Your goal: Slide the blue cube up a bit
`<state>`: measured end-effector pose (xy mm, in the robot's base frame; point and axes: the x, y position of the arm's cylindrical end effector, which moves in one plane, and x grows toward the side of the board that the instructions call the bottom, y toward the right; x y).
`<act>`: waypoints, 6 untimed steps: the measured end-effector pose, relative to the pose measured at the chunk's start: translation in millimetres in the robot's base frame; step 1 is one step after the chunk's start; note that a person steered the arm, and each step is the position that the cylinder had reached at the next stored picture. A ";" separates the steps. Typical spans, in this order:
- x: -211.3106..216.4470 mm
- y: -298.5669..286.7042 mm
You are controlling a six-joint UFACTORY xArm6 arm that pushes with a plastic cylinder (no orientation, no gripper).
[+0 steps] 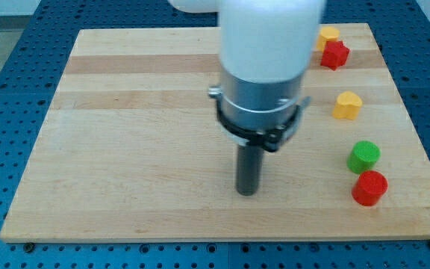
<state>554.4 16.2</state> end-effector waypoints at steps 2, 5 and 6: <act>22.0 66.5; -22.7 -1.5; 8.6 16.7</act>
